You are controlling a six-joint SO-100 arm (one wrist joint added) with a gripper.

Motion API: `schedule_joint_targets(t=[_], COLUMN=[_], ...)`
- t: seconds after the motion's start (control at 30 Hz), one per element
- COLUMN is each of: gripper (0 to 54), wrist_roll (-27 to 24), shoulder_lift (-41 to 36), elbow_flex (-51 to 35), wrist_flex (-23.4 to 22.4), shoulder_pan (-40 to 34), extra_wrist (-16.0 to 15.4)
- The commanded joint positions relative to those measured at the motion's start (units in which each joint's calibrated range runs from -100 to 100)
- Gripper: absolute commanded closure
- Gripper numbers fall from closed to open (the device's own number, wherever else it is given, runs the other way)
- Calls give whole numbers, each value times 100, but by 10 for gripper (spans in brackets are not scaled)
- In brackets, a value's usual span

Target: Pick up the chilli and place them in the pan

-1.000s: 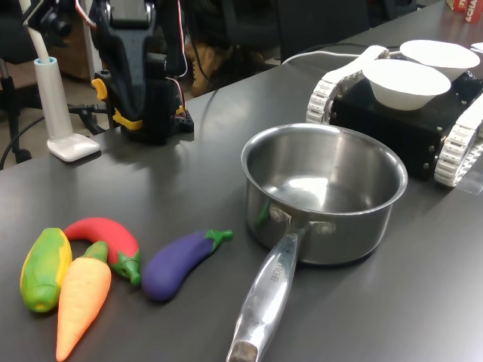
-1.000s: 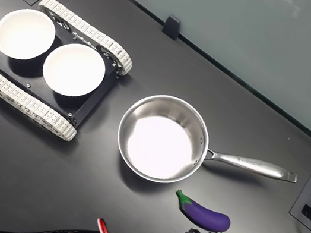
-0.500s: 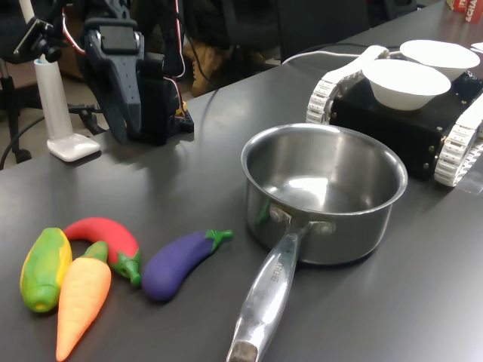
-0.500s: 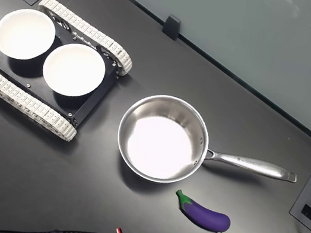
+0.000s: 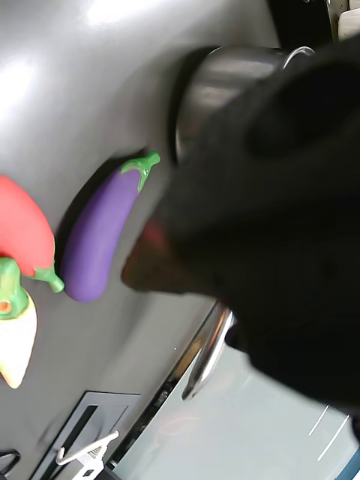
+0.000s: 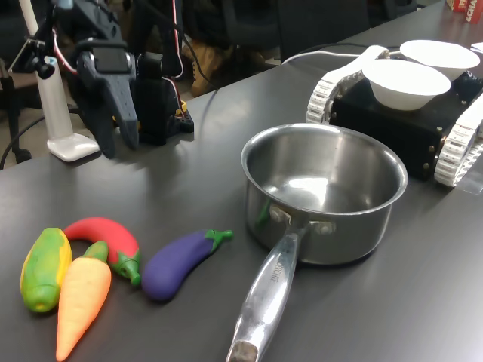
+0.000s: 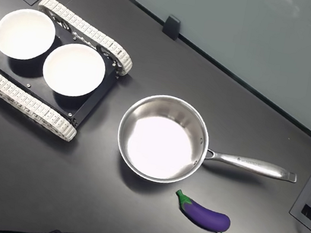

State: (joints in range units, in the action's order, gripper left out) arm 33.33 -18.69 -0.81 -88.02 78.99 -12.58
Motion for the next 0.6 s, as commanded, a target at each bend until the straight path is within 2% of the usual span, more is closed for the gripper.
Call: schedule_joint_targets(t=[0.0,0.23,0.57], gripper=[236,180,167], wrist_roll=[278,567,1397], shoulder_lift=[26,253,498], elbow_flex=[-141,-123,95], wrist_flex=[354,507,729], shoulder_pan=[129,266,324], extra_wrist=[-95,-95,-162])
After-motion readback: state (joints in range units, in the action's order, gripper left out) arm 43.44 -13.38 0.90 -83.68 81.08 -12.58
